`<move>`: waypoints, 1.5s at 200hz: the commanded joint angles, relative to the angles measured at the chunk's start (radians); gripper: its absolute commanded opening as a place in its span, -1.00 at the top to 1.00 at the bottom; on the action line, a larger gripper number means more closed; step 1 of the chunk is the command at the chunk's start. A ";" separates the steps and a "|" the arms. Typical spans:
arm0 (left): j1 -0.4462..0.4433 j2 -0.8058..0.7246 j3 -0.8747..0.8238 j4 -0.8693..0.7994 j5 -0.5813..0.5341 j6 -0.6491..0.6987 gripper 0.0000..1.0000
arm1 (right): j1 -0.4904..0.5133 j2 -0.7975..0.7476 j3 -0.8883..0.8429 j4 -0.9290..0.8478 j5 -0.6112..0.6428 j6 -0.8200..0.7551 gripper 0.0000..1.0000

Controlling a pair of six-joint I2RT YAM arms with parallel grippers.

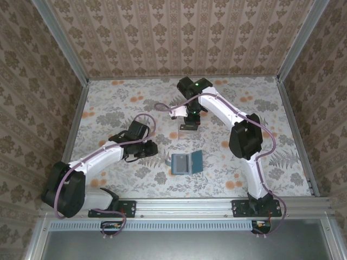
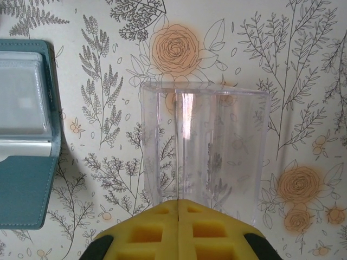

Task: Take the credit cards out of the card holder

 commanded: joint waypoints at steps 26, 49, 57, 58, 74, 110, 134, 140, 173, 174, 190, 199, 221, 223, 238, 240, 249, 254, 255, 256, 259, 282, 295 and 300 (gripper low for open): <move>0.015 0.011 -0.002 0.007 0.022 0.028 0.49 | -0.003 0.069 0.067 -0.112 -0.010 -0.030 1.00; 0.022 0.009 0.000 0.003 0.026 0.034 0.49 | -0.004 0.087 0.066 -0.116 -0.019 -0.025 1.00; 0.025 0.009 0.001 0.004 0.028 0.034 0.49 | -0.004 0.093 0.067 -0.116 -0.026 -0.027 1.00; 0.025 0.009 0.001 0.003 0.028 0.034 0.49 | -0.004 0.095 0.066 -0.116 -0.026 -0.027 1.00; 0.027 0.010 0.002 0.002 0.030 0.036 0.48 | -0.004 0.106 0.066 -0.115 -0.042 -0.028 1.00; 0.032 0.010 0.002 -0.005 0.032 0.038 0.48 | -0.004 0.137 0.067 -0.115 -0.067 -0.036 1.00; 0.036 0.009 0.001 -0.007 0.037 0.038 0.48 | -0.004 0.157 0.077 -0.123 -0.074 -0.036 1.00; 0.036 0.008 0.000 -0.007 0.039 0.038 0.48 | -0.004 0.160 0.081 -0.126 -0.072 -0.035 1.00; 0.039 0.007 0.001 -0.010 0.039 0.038 0.48 | -0.007 0.158 0.106 -0.113 -0.043 -0.026 0.85; 0.039 0.007 0.001 -0.010 0.039 0.038 0.48 | -0.007 0.158 0.108 -0.113 -0.042 -0.025 0.84; 0.040 0.009 0.006 -0.011 0.039 0.038 0.48 | -0.008 0.147 0.109 -0.080 -0.006 -0.019 0.73; 0.041 0.009 0.008 -0.013 0.038 0.038 0.48 | -0.010 0.141 0.111 -0.061 0.012 -0.017 0.69; 0.042 0.009 0.011 -0.015 0.037 0.038 0.48 | -0.010 0.126 0.110 -0.025 0.039 -0.019 0.64; 0.042 0.008 0.012 -0.015 0.037 0.038 0.48 | -0.010 0.126 0.110 -0.021 0.041 -0.019 0.64; 0.042 0.009 0.014 -0.013 0.037 0.038 0.48 | -0.011 0.121 0.111 -0.006 0.047 -0.021 0.64; 0.042 0.009 0.014 -0.013 0.037 0.036 0.48 | -0.012 0.122 0.111 -0.005 0.046 -0.022 0.64; 0.042 0.009 0.012 -0.014 0.037 0.036 0.47 | -0.012 0.122 0.109 0.004 0.053 -0.021 0.63; 0.042 0.008 0.012 -0.014 0.037 0.036 0.48 | -0.012 0.122 0.107 0.012 0.058 -0.019 0.63; 0.042 0.008 0.011 -0.015 0.037 0.036 0.48 | -0.012 0.122 0.105 0.013 0.060 -0.018 0.64; 0.042 0.008 0.011 -0.016 0.037 0.035 0.48 | -0.012 0.122 0.105 0.014 0.061 -0.018 0.64; 0.042 0.009 0.012 -0.015 0.037 0.035 0.48 | -0.012 0.122 0.104 0.018 0.065 -0.016 0.64; 0.042 0.007 0.014 -0.015 0.039 0.035 0.48 | -0.011 0.122 0.100 0.024 0.059 -0.010 0.69; 0.042 0.009 0.017 -0.015 0.040 0.035 0.48 | -0.010 0.121 0.098 0.025 0.058 -0.006 0.71; 0.042 0.010 0.019 -0.015 0.043 0.036 0.48 | -0.010 0.119 0.098 0.025 0.061 -0.002 0.70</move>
